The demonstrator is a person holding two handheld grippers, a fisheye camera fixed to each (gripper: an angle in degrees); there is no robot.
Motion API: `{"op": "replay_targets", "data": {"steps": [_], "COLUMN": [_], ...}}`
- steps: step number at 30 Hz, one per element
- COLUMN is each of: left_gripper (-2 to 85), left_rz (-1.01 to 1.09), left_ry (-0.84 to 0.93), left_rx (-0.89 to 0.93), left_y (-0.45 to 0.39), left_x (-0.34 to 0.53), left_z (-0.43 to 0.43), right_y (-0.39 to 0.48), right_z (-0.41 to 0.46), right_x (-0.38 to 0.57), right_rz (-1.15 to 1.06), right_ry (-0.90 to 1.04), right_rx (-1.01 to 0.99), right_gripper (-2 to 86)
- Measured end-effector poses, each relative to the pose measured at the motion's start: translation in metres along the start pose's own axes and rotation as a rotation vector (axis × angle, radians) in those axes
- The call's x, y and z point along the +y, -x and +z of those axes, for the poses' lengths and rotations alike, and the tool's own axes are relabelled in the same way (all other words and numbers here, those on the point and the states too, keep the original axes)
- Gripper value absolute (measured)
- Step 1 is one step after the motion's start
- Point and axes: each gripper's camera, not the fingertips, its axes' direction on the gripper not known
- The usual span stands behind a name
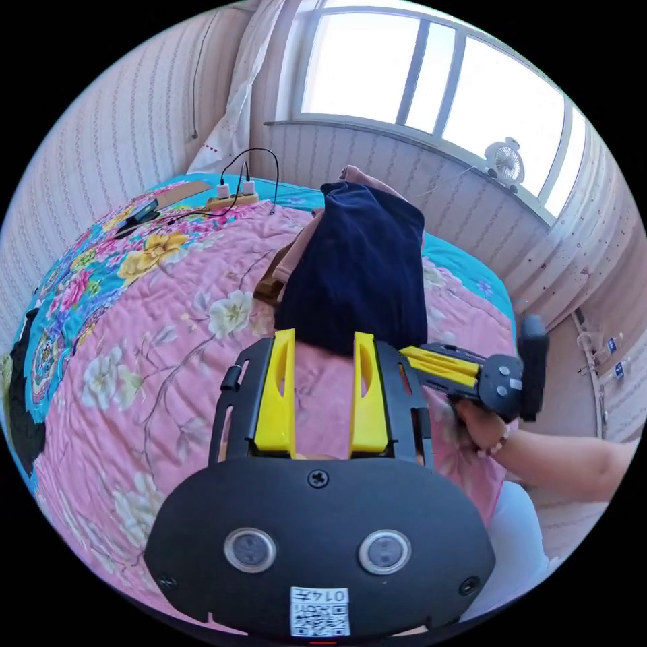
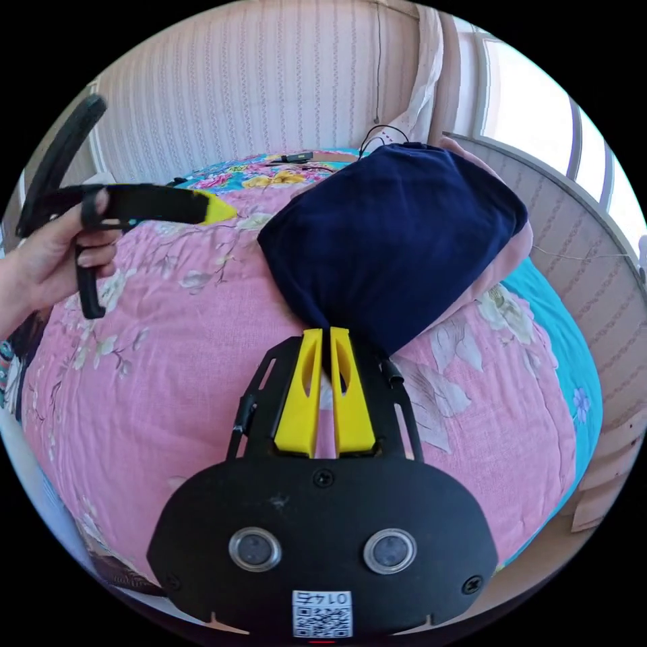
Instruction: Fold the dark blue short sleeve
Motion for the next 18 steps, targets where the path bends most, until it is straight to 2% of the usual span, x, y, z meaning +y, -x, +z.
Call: {"op": "replay_targets", "data": {"steps": [6,9,13,14,16,18], "left_gripper": [9.2,1.8,-0.3,-0.6,-0.8,-0.9], "left_rz": [0.024,0.06,-0.027,-0.036,0.016,0.07], "left_ry": [0.119,0.121,0.026,0.039,0.069,-0.004], "left_rx": [0.006,-0.007,0.097,0.15,0.14,0.103], "left_y": [-0.007,-0.014,-0.015,-0.018,-0.029,-0.036], "left_x": [-0.028,-0.031,-0.014,-0.008,0.007,0.043], "left_z": [0.073,0.067,0.015,-0.004,-0.033,-0.085], "right_y": [-0.013,-0.009,-0.021,-0.025,-0.03,-0.02], "right_z": [0.006,0.011,0.018,0.019,0.012,-0.026], "right_x": [0.001,-0.001,-0.009,-0.012,-0.019,-0.017], "right_rz": [0.011,-0.016,-0.004,0.003,0.048,0.143], "right_ry": [-0.027,-0.031,0.002,0.024,0.068,-0.003], "right_rx": [-0.026,0.03,-0.006,-0.034,-0.129,-0.494], "right_gripper": [0.9,0.9,0.8,0.8,0.8,0.8]}}
